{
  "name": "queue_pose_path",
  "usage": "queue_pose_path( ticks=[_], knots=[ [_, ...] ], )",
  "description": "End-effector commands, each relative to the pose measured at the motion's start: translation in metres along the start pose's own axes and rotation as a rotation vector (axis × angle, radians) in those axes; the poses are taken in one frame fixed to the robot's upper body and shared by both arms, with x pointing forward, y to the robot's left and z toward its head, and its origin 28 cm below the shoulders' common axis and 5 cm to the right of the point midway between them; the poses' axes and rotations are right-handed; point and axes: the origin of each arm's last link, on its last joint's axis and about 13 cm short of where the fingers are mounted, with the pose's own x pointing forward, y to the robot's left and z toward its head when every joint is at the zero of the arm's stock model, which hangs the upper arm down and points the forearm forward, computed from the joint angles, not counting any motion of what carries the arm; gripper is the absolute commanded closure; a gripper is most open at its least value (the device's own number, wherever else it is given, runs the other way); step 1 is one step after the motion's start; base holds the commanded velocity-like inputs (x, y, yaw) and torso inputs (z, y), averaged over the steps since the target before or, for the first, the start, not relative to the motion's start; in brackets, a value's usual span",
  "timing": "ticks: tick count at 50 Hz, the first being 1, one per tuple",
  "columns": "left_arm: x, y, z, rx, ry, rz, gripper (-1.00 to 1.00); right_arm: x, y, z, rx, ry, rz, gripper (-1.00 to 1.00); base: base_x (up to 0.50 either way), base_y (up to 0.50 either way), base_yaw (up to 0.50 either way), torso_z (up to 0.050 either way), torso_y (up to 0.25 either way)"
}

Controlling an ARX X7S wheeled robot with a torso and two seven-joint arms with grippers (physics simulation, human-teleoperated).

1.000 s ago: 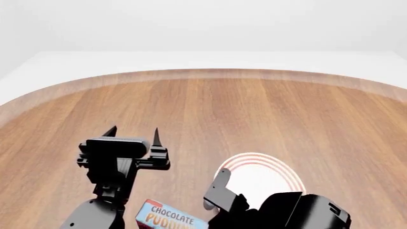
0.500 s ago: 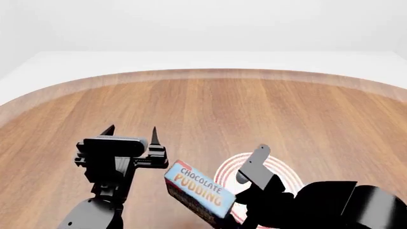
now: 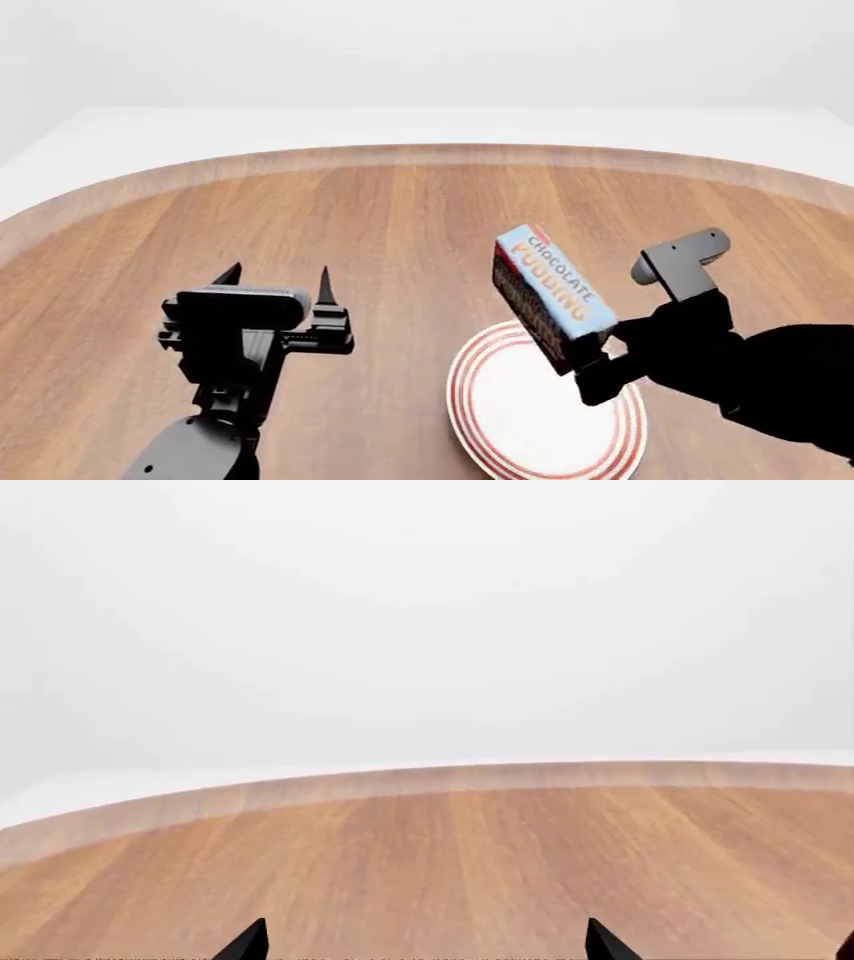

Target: Put the chocolate pudding to the right of the plate.

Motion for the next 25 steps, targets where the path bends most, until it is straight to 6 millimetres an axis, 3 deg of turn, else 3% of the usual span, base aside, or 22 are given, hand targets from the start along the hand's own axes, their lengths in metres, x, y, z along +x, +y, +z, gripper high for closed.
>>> queue_pose_path(
  ticks=[1,25],
  knots=[
    [0.0,0.0,-0.002,-0.002,0.003,-0.001,-1.0,-0.007,-0.029,0.006,0.121,0.001,-0.158,1.0,0.0,0.0,0.0,0.0,0.0],
    [0.0,0.0,0.001,-0.001,-0.001,-0.001,-1.0,-0.012,-0.077,-0.029,0.33,0.064,-0.375,1.0,0.0,0.0,0.0,0.0,0.0]
  ],
)
